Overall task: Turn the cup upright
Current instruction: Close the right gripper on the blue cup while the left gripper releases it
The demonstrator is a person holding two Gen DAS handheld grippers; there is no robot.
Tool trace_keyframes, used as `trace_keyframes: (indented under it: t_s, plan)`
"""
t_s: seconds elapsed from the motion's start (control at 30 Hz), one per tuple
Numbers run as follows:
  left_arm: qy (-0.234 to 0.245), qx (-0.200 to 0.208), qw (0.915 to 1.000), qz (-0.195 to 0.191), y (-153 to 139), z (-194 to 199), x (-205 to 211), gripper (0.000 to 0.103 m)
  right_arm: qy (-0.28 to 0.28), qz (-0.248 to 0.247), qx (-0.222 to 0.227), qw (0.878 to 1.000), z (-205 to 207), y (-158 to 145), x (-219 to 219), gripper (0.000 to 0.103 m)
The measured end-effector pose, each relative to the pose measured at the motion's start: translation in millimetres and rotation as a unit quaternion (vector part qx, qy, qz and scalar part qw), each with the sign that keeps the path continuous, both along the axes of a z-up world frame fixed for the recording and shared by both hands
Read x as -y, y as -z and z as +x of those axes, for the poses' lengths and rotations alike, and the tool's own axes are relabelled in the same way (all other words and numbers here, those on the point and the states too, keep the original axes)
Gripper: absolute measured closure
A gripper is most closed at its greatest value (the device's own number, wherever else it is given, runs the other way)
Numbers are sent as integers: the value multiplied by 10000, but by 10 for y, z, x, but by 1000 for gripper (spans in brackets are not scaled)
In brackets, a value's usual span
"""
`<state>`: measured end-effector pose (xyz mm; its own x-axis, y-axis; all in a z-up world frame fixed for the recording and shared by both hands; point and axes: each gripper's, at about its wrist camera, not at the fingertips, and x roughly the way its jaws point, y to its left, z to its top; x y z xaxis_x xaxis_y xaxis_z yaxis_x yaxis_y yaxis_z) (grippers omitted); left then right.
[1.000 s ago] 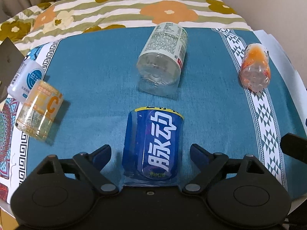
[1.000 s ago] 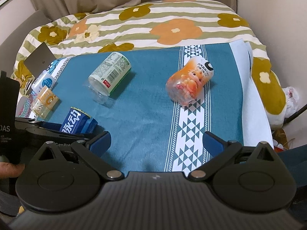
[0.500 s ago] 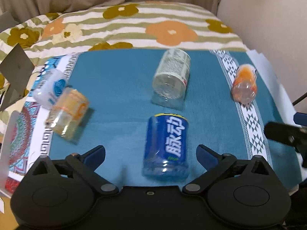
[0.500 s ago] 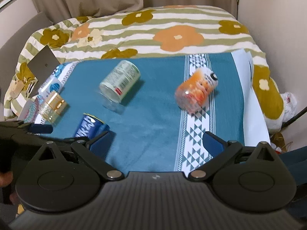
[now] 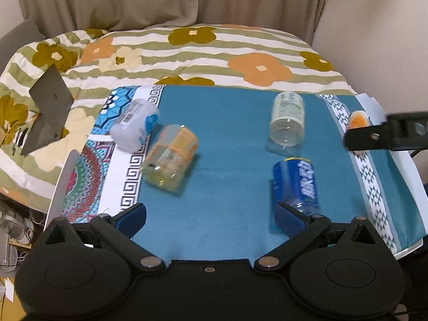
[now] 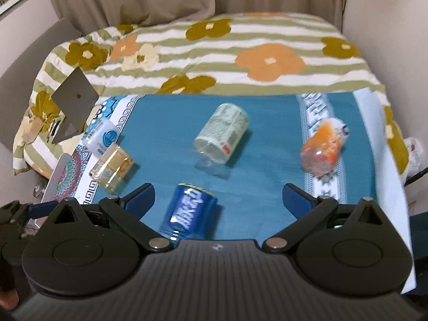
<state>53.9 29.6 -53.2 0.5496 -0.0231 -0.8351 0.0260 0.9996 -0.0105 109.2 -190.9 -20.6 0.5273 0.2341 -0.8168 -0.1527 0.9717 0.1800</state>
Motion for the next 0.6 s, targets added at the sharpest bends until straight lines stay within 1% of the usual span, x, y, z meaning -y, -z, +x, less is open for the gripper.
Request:
trace_keyframes:
  t_s: [0.13,0.3,0.4,0.6]
  plan:
    - [68,-38,10000,16,93,-65,-173,0,44,274,-604,9978,225,267,-121,0]
    - [156,-139,9998,-26,261,-108,-331,0,178,256,-1227,9919,490,694,-227,0]
    - [164,-209,9996,-106,346,-105,-413,0,254,367,-1585,9863,602,884,-243,0]
    - [156,-289,9990,-298,415,-48,-512,0,506,663,-2117,9738,770,1115,-188,0]
